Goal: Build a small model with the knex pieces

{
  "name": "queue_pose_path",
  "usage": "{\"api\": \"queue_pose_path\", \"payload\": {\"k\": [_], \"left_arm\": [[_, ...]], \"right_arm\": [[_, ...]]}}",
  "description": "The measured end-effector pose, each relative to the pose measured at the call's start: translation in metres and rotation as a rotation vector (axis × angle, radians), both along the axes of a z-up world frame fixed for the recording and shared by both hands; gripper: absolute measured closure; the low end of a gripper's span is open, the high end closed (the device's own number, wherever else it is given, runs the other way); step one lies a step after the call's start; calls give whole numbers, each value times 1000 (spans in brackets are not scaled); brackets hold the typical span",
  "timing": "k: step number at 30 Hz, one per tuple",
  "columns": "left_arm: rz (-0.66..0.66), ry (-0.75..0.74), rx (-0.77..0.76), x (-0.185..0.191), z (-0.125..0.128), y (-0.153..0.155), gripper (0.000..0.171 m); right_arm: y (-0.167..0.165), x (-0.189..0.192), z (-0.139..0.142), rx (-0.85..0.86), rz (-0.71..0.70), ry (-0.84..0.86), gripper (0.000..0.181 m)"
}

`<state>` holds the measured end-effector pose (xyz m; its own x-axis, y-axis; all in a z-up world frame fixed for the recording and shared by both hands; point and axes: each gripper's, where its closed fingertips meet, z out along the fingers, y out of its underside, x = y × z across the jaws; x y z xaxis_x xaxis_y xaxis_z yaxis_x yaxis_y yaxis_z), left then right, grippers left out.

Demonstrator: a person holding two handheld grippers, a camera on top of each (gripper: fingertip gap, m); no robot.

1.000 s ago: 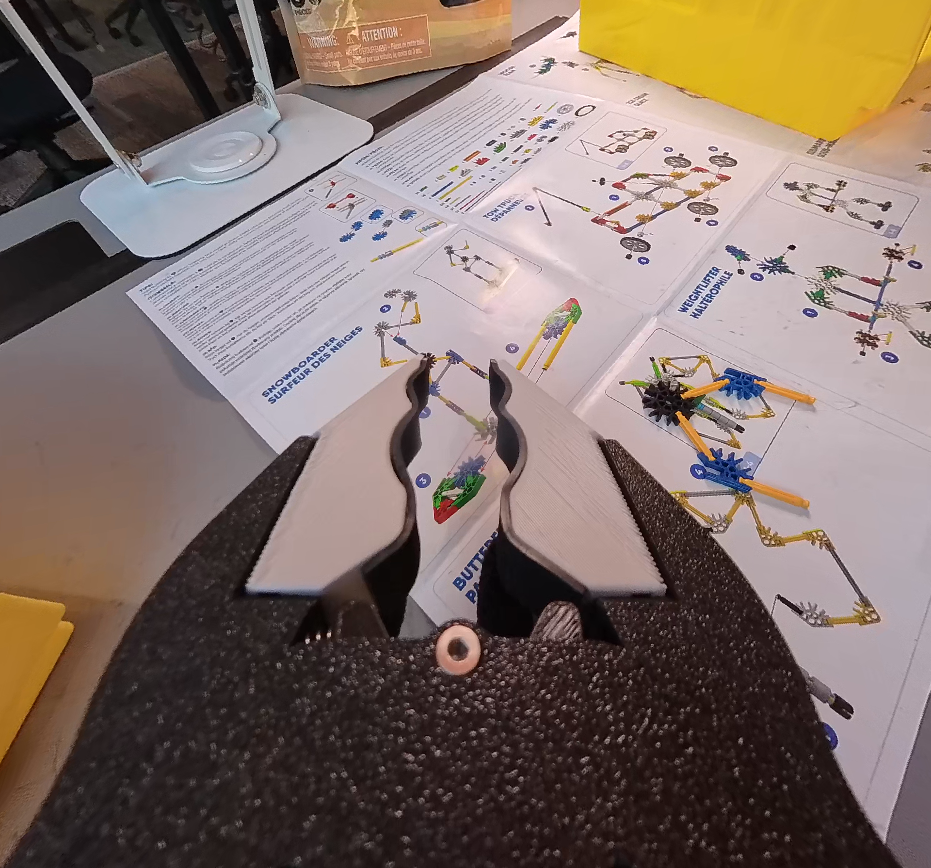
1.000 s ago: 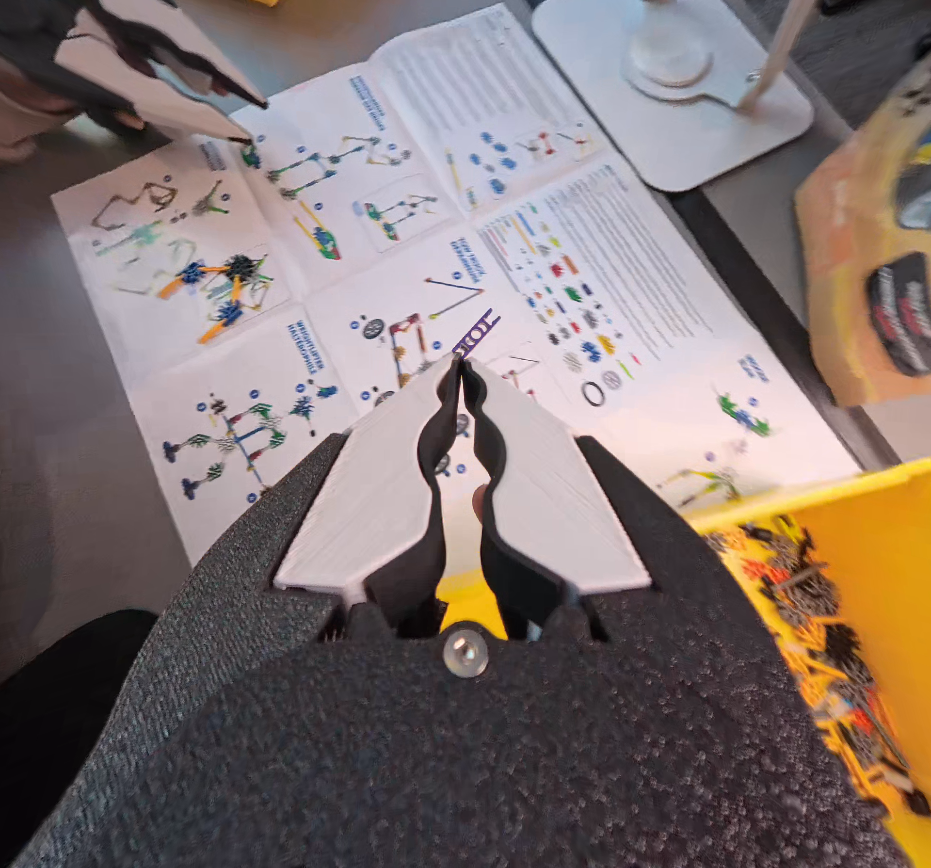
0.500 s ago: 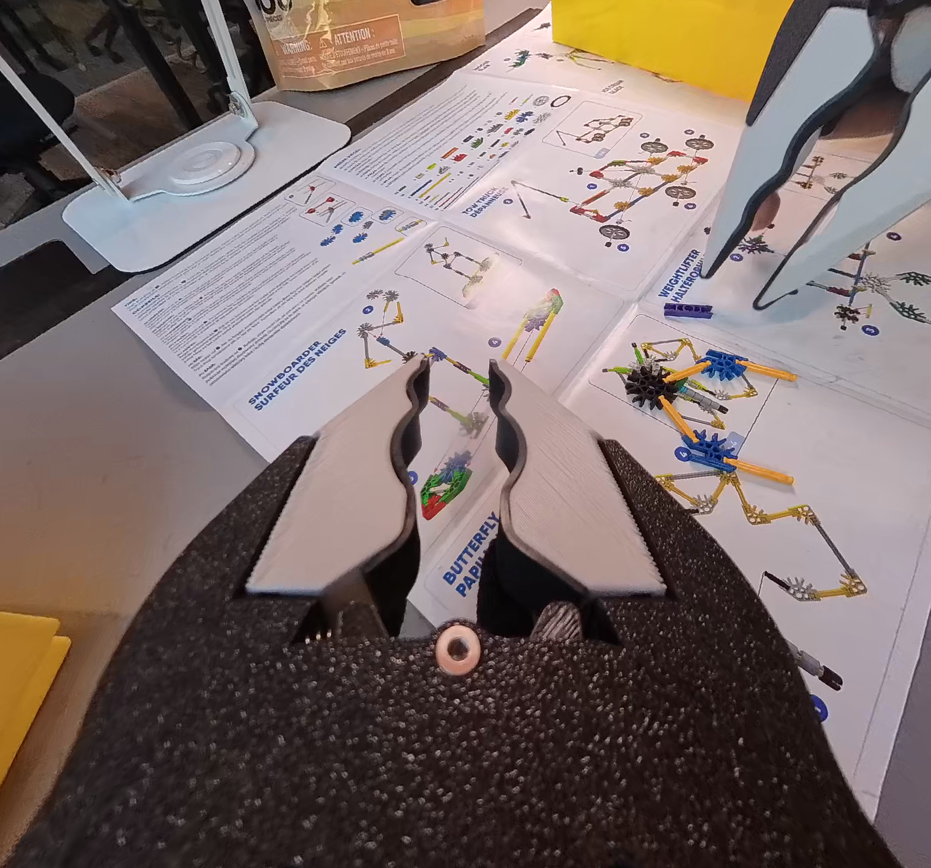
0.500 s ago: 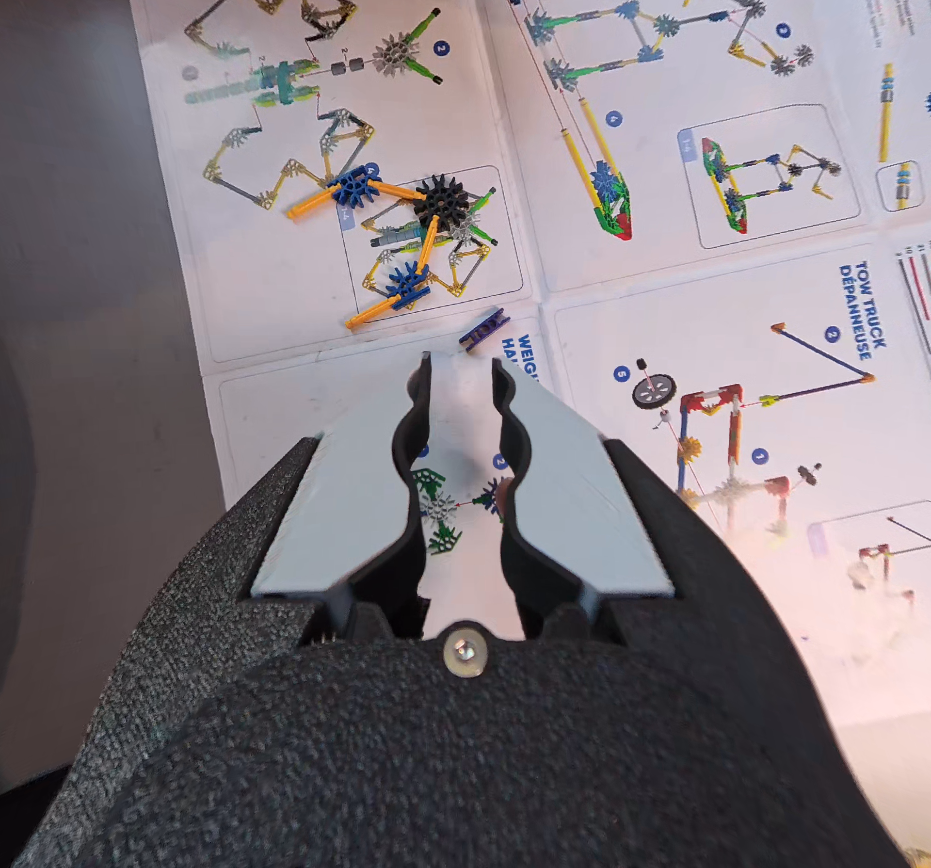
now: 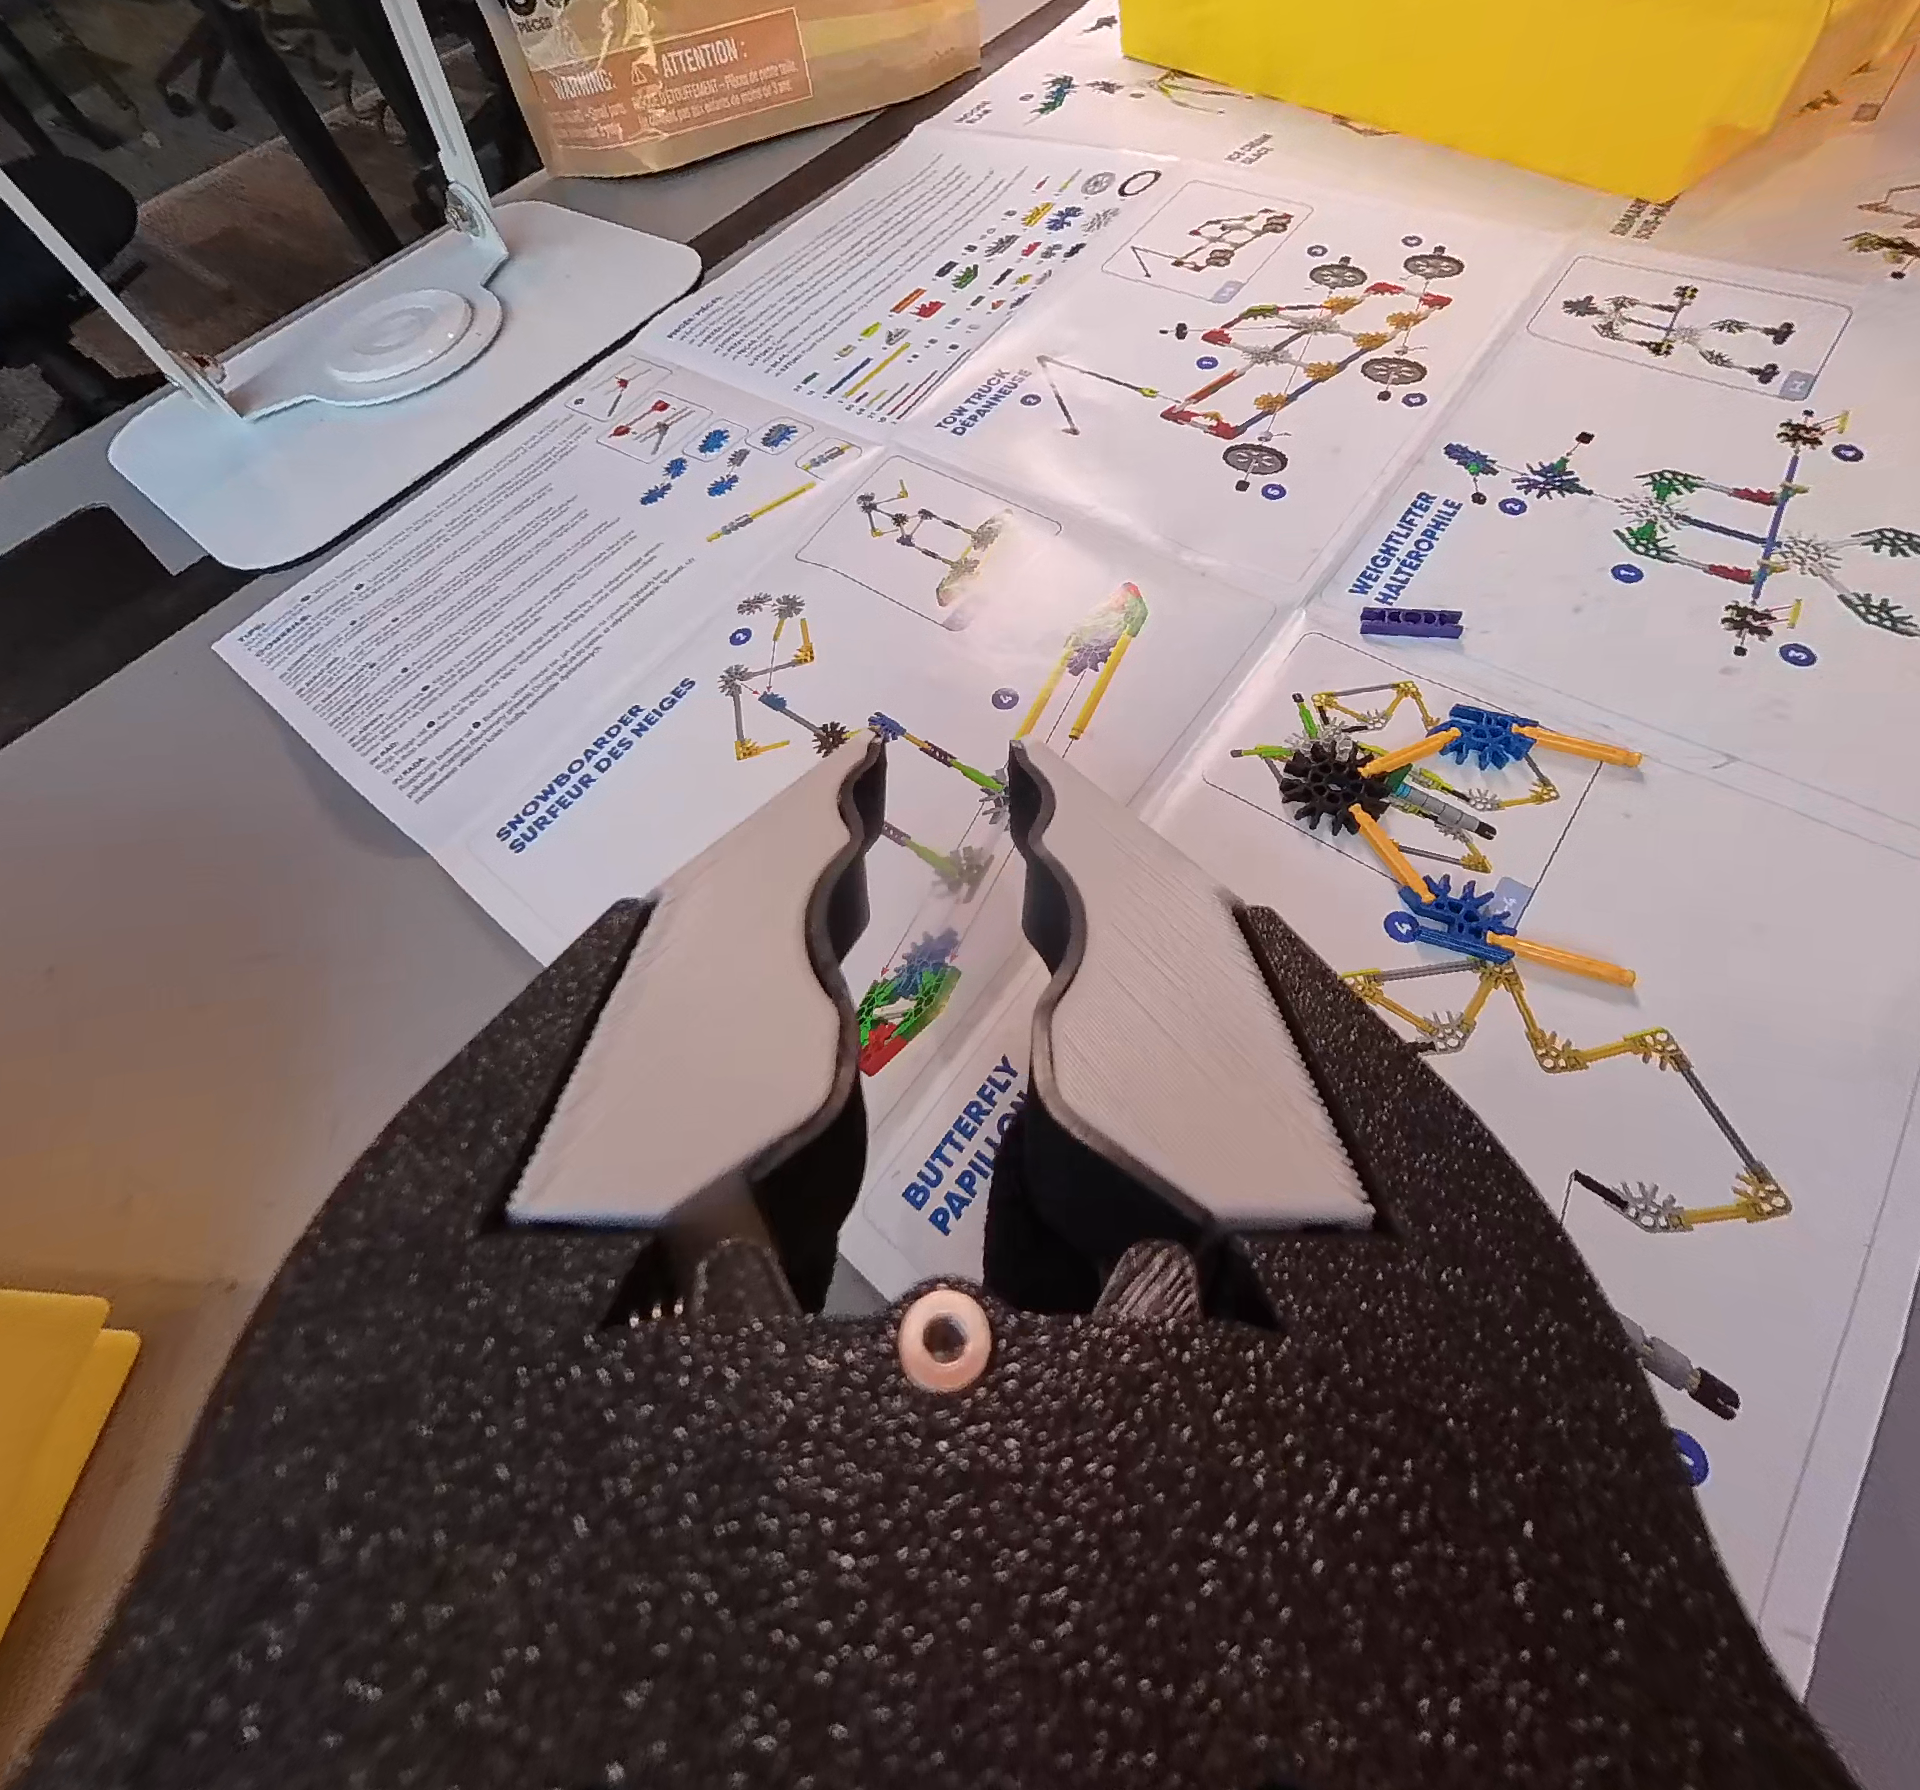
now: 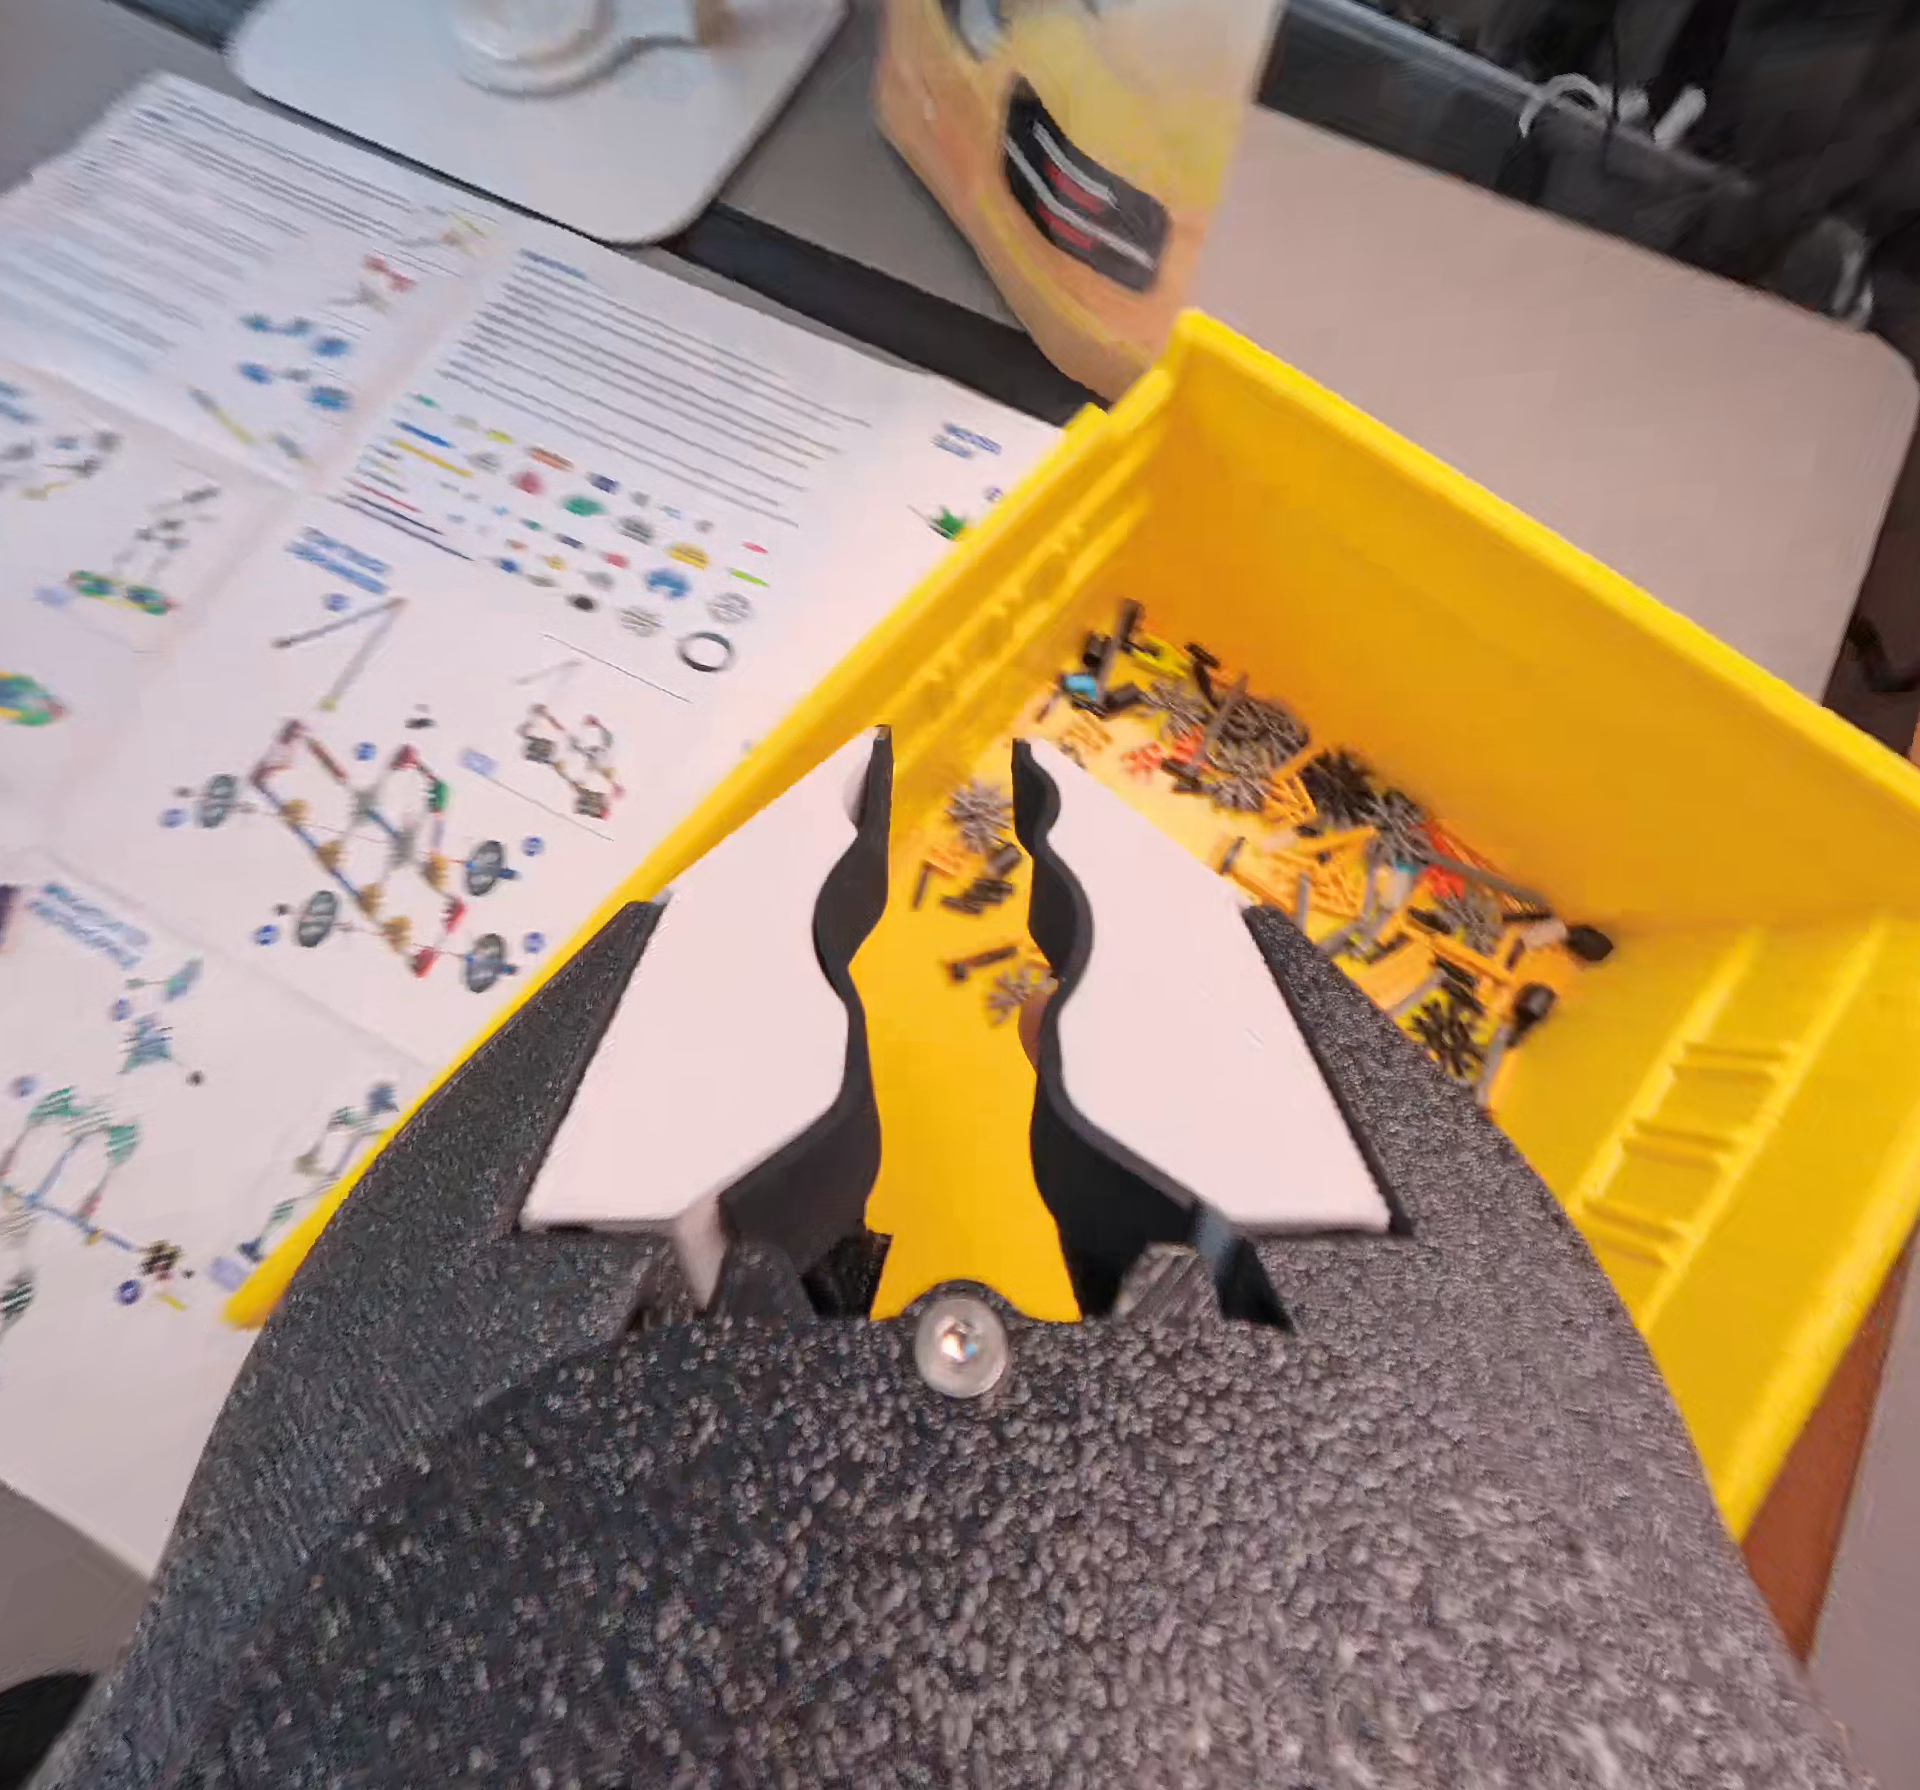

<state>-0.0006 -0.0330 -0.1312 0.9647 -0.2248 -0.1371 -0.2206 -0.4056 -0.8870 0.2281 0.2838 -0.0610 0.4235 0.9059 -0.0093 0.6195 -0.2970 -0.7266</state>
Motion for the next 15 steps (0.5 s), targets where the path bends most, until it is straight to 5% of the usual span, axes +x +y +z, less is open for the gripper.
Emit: {"api": "queue_pose_path", "payload": {"k": [6, 15], "left_arm": [[2, -8, 14, -1, 3, -1, 148], [-120, -153, 146, 18, 31, -5, 128]], "right_arm": [[44, 46, -80, -87, -180, -226, 159], [48, 52, -100, -132, -185, -274, 164]]}}
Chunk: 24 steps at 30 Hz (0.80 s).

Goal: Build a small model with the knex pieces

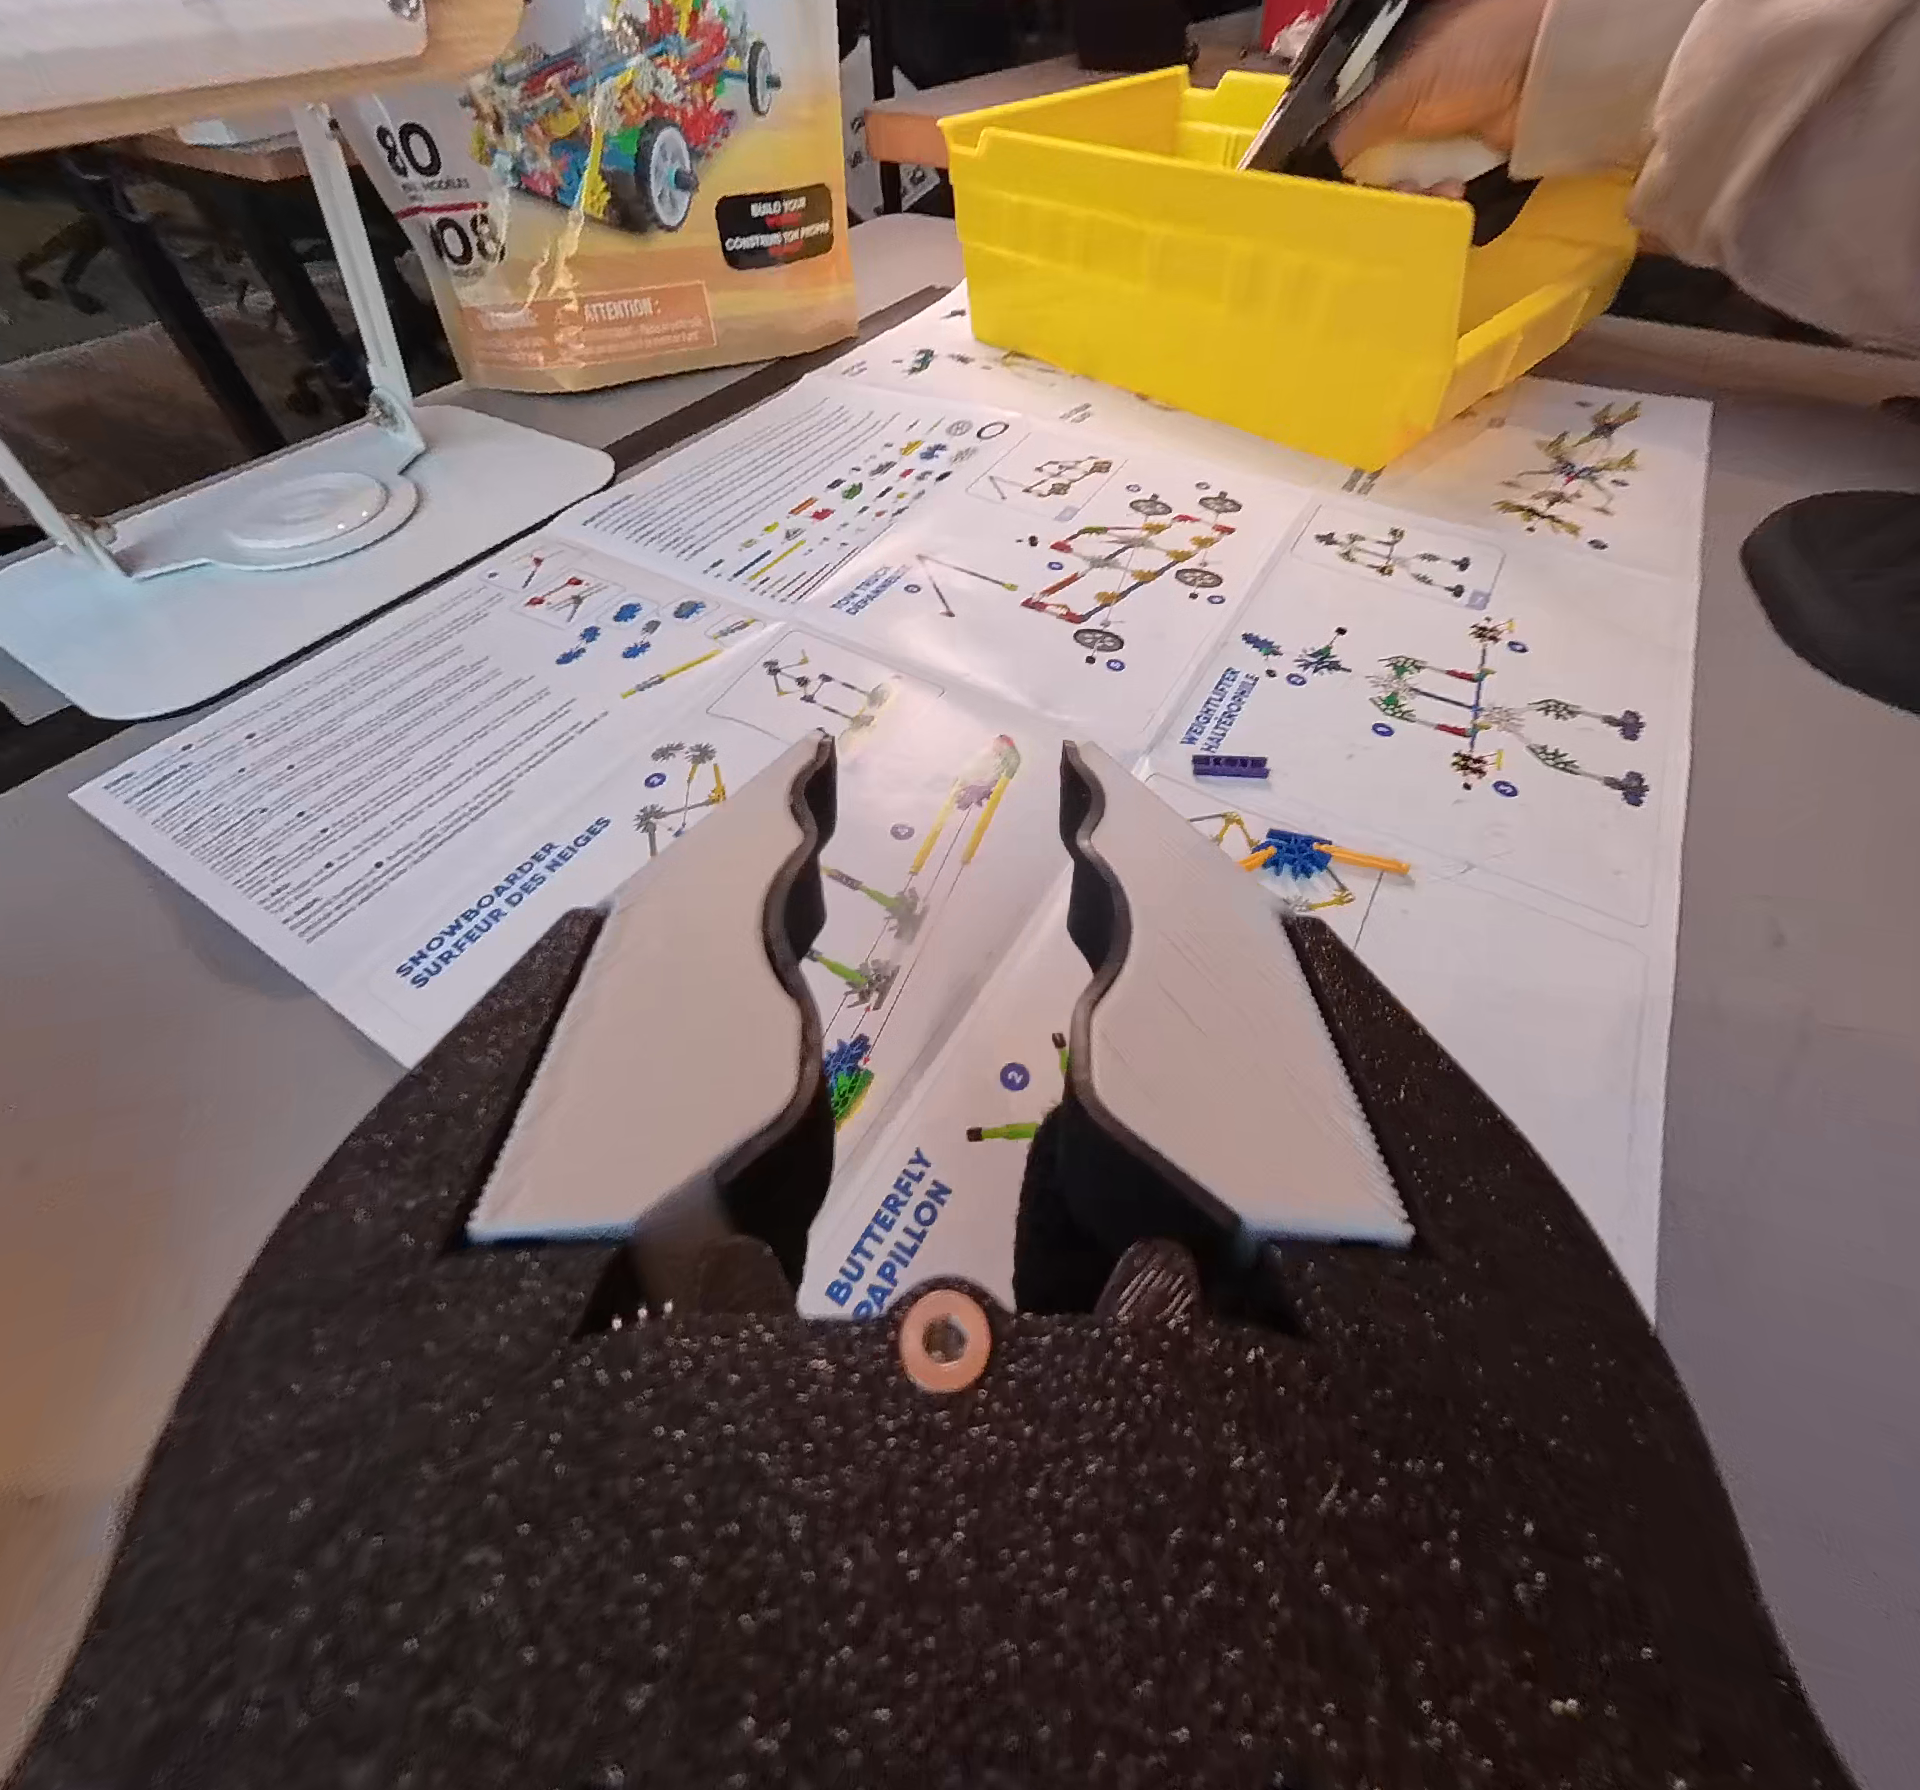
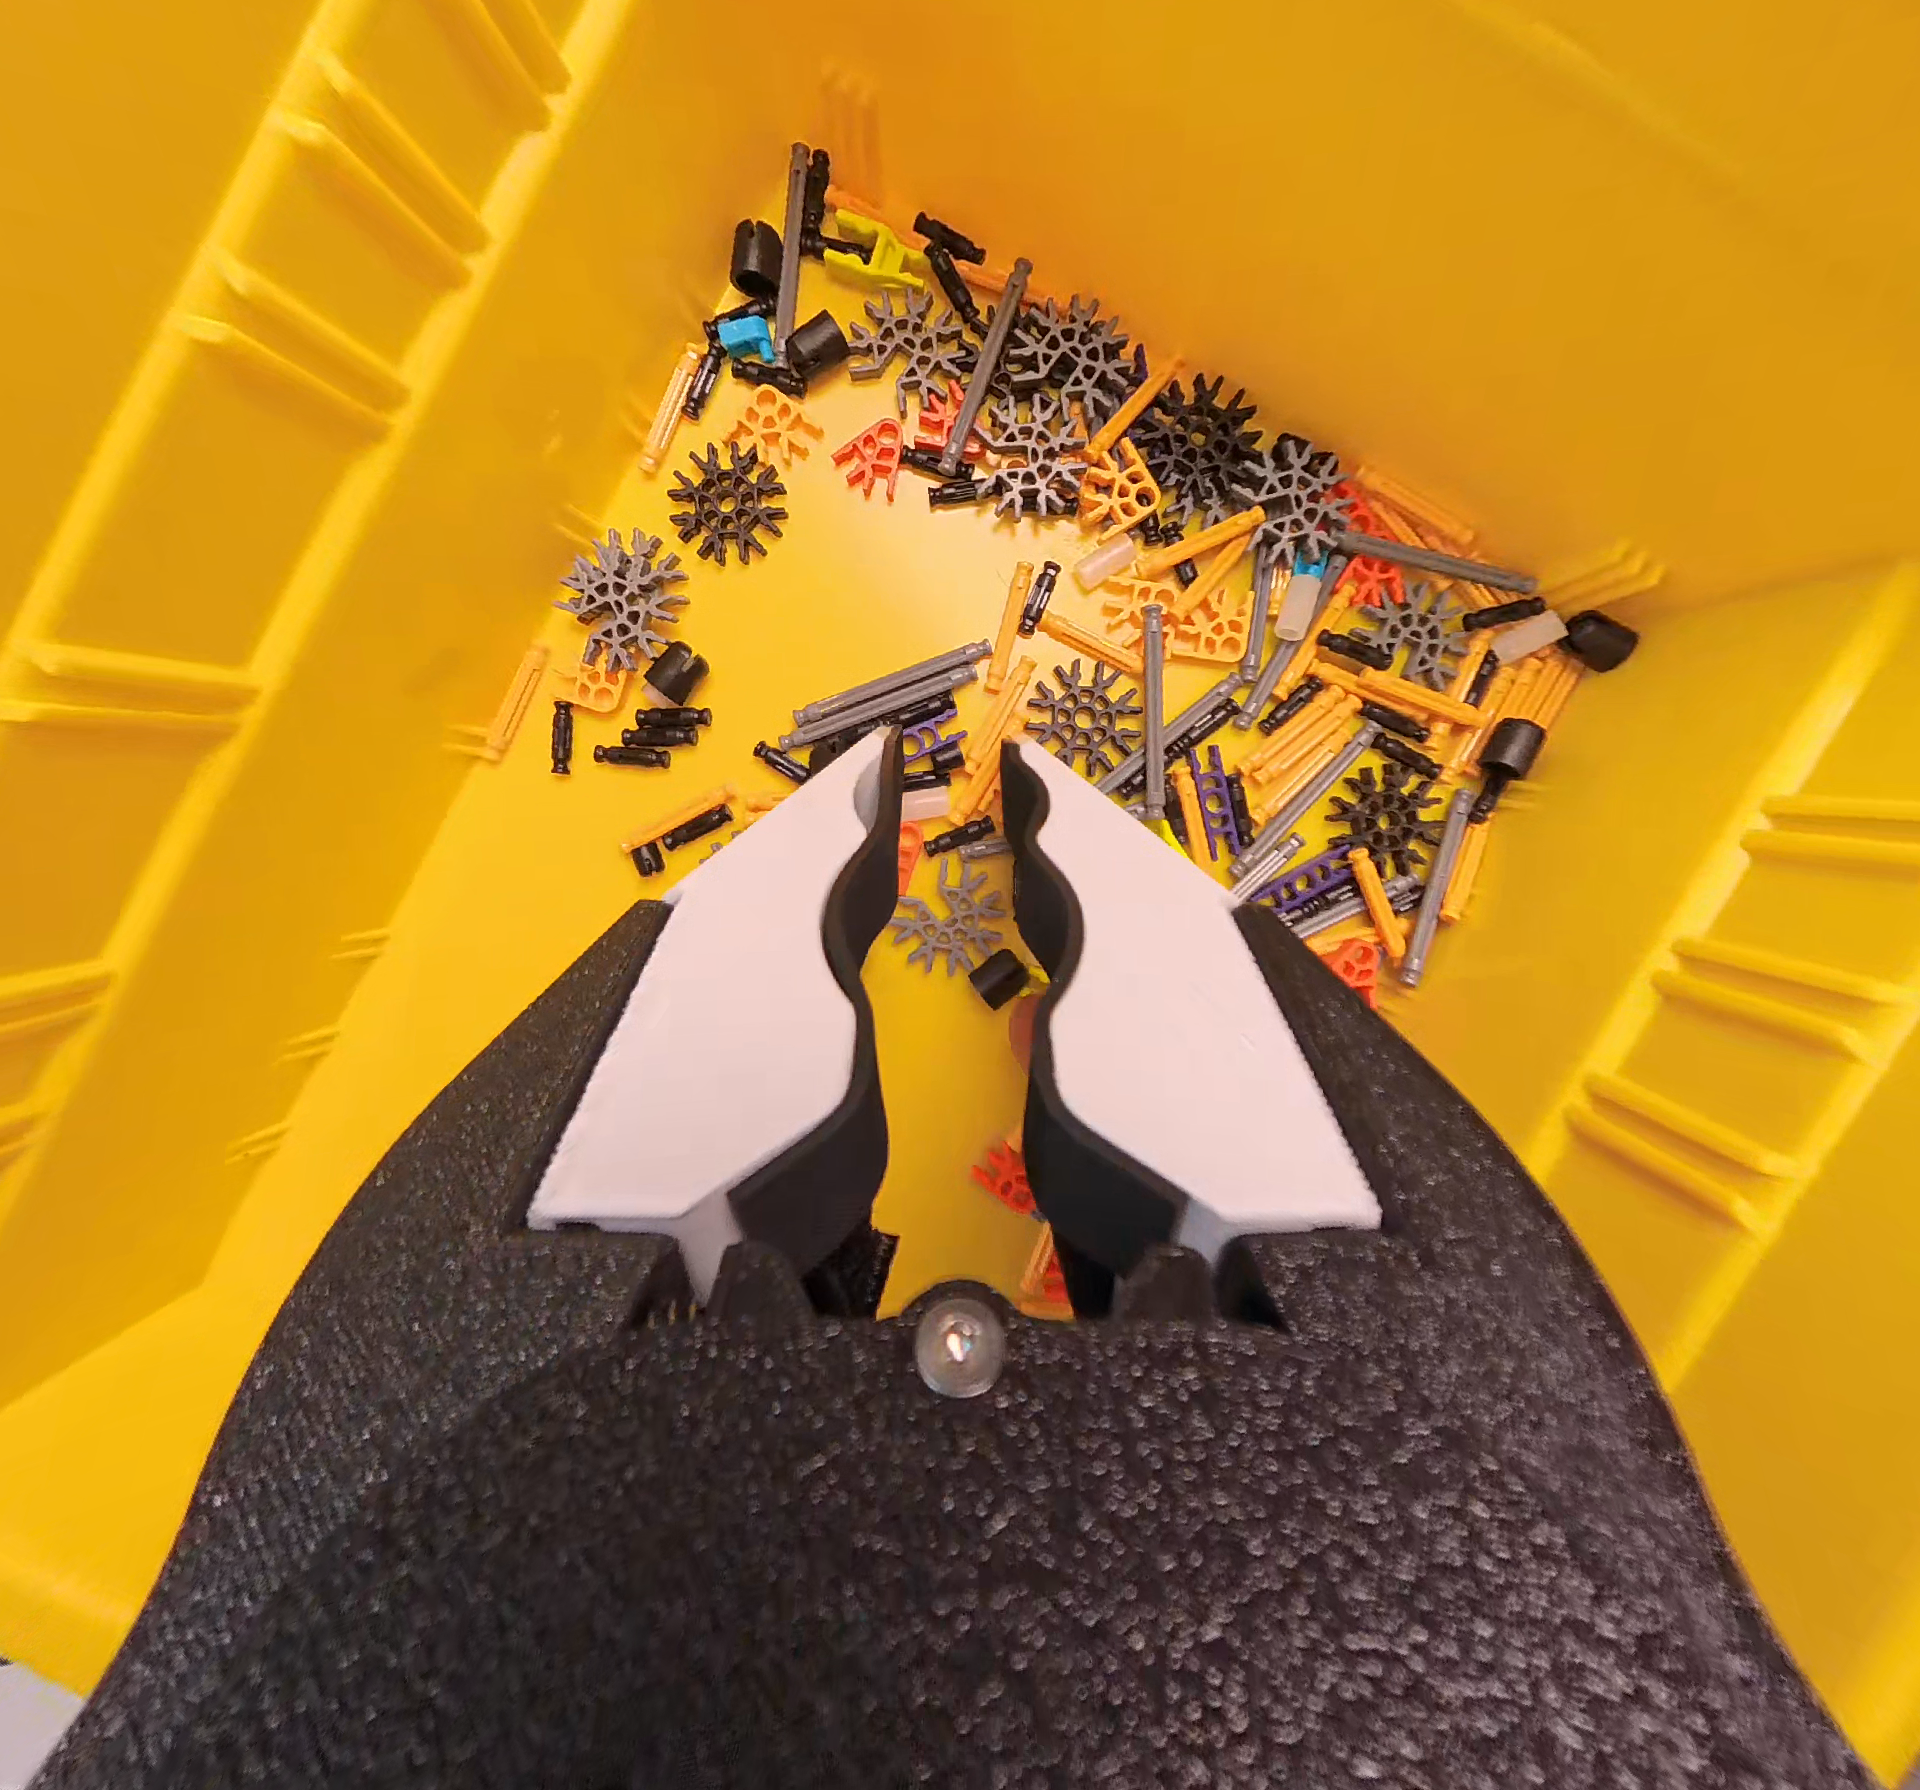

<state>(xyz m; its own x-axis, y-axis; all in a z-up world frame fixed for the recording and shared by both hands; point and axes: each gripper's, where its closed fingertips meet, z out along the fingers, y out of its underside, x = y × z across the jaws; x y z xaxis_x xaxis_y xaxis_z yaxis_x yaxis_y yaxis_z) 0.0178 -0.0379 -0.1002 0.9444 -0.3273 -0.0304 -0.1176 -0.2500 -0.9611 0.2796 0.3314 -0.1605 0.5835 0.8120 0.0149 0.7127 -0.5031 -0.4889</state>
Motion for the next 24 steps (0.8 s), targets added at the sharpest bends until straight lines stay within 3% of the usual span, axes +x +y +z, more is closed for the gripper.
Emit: {"api": "queue_pose_path", "payload": {"k": [6, 18, 24], "left_arm": [[-72, -35, 54, 12, 13, -5, 117], [-71, -7, 23, 12, 7, -6, 117], [-47, -4, 14, 4, 7, -6, 117]], "right_arm": [[-5, -1, -2, -25, -17, -1, 177], [7, -10, 5, -13, -46, 44, 163], [-4, -15, 5, -22, 45, -9, 166]]}}
